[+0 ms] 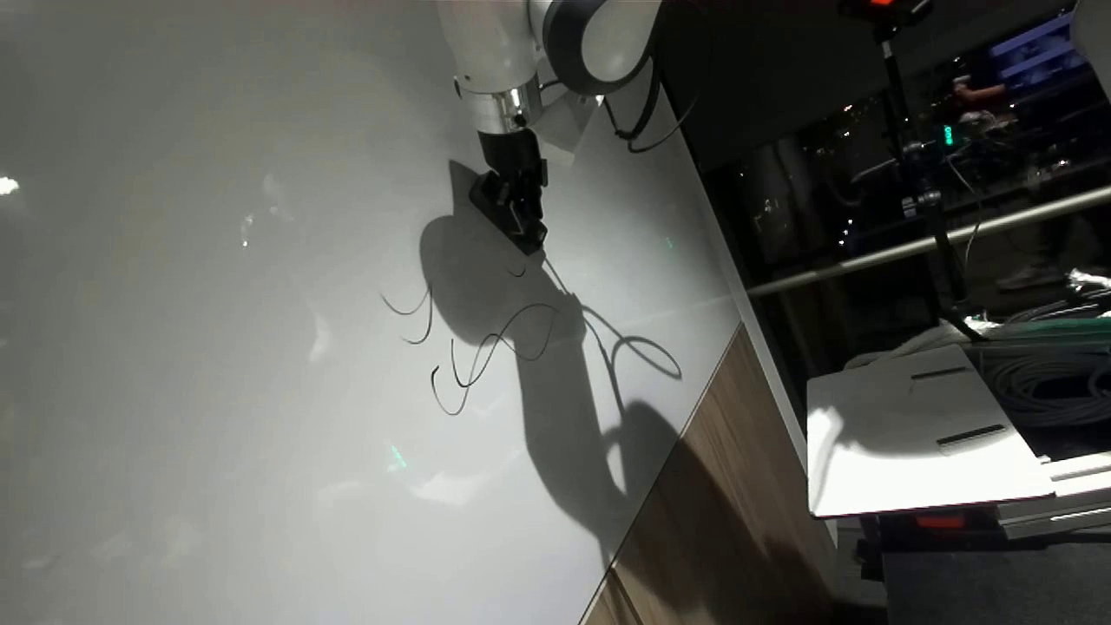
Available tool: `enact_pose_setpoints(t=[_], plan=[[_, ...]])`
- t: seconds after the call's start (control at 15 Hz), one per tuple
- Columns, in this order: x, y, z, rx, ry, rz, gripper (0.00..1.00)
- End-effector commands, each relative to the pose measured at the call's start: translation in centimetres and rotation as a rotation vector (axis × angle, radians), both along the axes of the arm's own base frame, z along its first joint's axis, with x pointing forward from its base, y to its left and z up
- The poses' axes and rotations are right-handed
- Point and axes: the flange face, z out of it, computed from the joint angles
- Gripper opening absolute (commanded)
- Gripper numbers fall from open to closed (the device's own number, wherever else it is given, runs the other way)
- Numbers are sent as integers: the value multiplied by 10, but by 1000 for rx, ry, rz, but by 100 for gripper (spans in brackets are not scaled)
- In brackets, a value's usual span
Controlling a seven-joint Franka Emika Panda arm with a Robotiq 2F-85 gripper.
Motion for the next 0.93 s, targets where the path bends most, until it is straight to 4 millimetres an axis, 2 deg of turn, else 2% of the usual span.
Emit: enact_pose_setpoints(t=[0.0, 0.2, 0.47, 0.87], plan=[[24, 73, 10, 5, -37, 127, 28], [22, 117, 1, -5, -21, 188, 28], [22, 141, -21, 10, 13, 229, 28], [20, 206, -54, 30, 43, 287, 28]])
